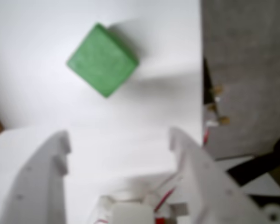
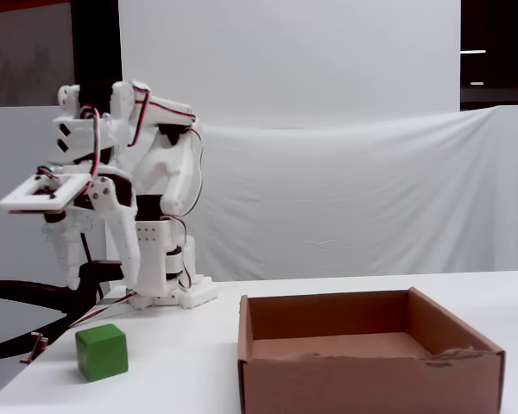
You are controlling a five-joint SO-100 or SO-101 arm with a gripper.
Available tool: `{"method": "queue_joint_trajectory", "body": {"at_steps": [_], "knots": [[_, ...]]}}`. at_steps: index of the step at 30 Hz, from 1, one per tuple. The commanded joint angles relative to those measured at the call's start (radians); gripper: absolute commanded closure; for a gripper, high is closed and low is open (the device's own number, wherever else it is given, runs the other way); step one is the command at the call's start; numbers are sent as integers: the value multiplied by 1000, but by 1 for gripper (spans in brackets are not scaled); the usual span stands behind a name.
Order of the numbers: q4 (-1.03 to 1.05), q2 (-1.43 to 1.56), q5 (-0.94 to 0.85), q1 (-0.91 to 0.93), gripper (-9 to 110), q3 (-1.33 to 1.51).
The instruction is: Grasp a green cube and put it in a box.
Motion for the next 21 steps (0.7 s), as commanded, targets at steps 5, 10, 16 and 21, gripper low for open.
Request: {"method": "queue_joint_trajectory", "body": {"at_steps": [5, 10, 16, 21], "knots": [[-14, -147, -115, -14, 67, -133], [-20, -241, -155, -34, 66, -195], [-29, -321, -239, -71, 66, -227], [-52, -341, -347, -63, 67, -245]]}}
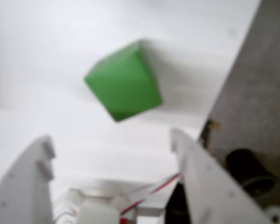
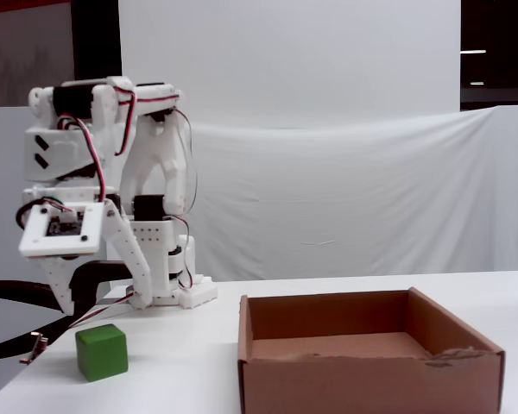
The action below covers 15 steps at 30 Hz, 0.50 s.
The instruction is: Grasp a green cube and put it in a box.
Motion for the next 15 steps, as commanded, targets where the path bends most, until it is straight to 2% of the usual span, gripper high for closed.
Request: {"method": "queue_joint_trajectory", "body": {"at_steps": [1, 10, 14, 15], "knots": [[-12, 5, -87, 12, 67, -58], [3, -15, -199, 91, 67, -118], [-25, -150, -199, 83, 67, -215], [-15, -196, -262, 72, 67, -247]]}}
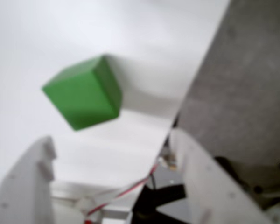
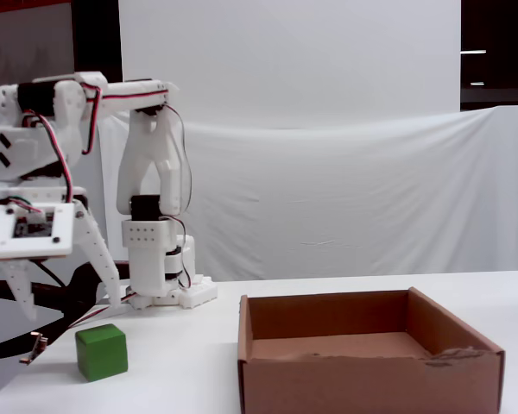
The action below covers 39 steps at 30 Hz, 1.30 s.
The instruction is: Grasp a green cube and put it in a box.
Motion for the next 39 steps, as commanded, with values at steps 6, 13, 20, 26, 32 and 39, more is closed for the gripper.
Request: {"method": "queue_joint_trajectory", "body": {"at_steps": [6, 13, 20, 26, 32, 39], "knots": [[25, -83, -75, -61, 67, -133], [26, -91, -75, -106, 67, -130], [-28, -129, -75, -120, 67, -103], [-67, -190, -75, -133, 67, -101], [-72, -193, -75, -149, 67, -94], [-112, -193, -75, -160, 67, -40]]}}
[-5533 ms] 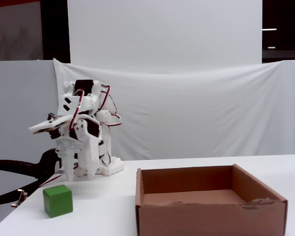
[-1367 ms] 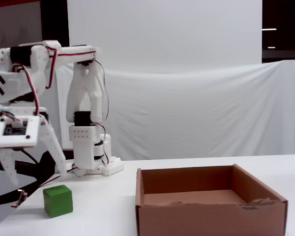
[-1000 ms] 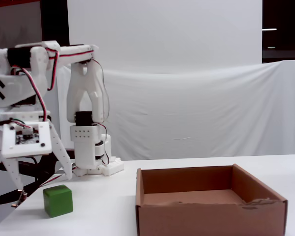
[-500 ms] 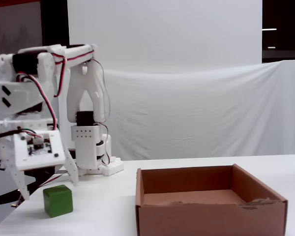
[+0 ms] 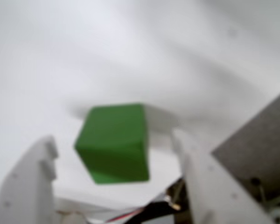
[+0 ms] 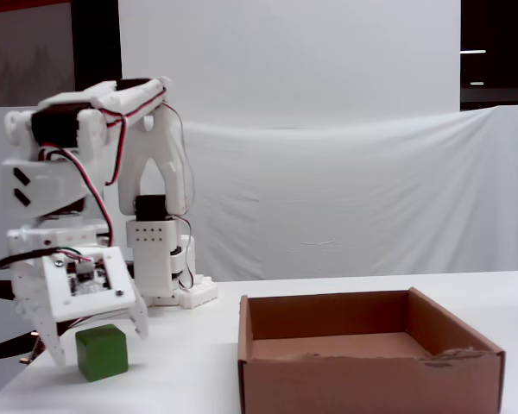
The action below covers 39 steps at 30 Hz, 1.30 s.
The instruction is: Grasp a green cube and put it in a box.
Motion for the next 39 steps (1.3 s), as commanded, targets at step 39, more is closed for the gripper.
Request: {"method": "queue_joint_trajectory", "body": {"at_steps": [39], "knots": [[-83, 81, -18, -32, 88, 117]]}}
